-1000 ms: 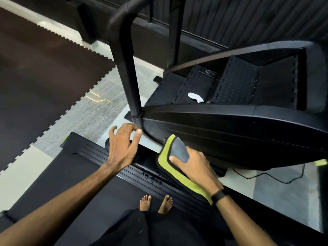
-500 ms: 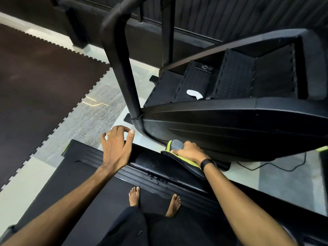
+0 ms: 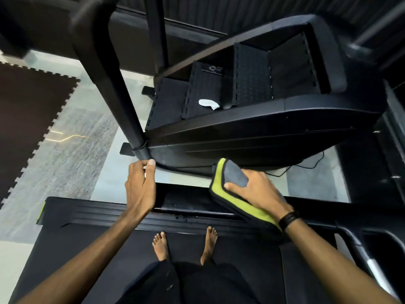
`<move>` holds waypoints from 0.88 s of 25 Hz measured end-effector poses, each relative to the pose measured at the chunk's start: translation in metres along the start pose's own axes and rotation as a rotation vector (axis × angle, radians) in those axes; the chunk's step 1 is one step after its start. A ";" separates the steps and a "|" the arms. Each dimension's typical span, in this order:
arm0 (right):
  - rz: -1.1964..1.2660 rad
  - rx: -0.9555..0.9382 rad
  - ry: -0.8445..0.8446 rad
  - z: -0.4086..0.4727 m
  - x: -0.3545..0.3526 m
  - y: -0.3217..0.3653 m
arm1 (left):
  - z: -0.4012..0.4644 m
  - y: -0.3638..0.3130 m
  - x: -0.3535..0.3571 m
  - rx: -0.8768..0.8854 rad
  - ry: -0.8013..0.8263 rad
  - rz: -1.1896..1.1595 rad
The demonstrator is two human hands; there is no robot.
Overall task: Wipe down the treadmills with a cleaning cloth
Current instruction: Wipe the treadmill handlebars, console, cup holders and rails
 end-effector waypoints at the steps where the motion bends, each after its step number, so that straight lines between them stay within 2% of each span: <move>1: -0.014 0.071 -0.001 0.009 -0.004 -0.012 | 0.000 0.000 0.002 0.004 0.021 -0.007; 5: -0.144 0.311 0.128 0.056 0.023 -0.019 | -0.003 -0.001 0.005 0.012 0.072 0.012; 7: -0.161 0.292 0.219 0.071 0.057 0.011 | -0.003 0.000 0.006 0.007 0.106 0.016; 9: -0.126 0.203 0.227 0.076 0.091 0.052 | -0.001 -0.003 0.004 0.021 0.124 -0.004; 13: -0.081 -0.132 -0.029 0.033 0.105 0.119 | 0.008 0.001 -0.002 -0.017 0.118 -0.093; 15: -0.093 -0.285 -0.163 -0.005 0.089 0.121 | 0.011 0.006 -0.003 -0.034 0.126 -0.124; 16: -0.100 -0.304 -0.197 -0.017 0.077 0.112 | 0.011 0.008 -0.002 -0.036 0.130 -0.134; 18: -0.106 -0.225 -0.209 -0.020 0.054 0.082 | 0.008 0.008 0.000 -0.030 0.142 -0.142; 22: -0.103 0.167 -0.073 0.030 0.038 0.032 | 0.005 0.002 0.003 -0.001 0.142 -0.146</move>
Point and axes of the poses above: each hand's wrist, its own z-axis towards the middle knuckle, its own x-axis out of the palm, y = z × x, the point moved 8 cm from there along z, towards the middle knuckle, and after that the axes turned 14 degrees about z, right-handed, at the moved point
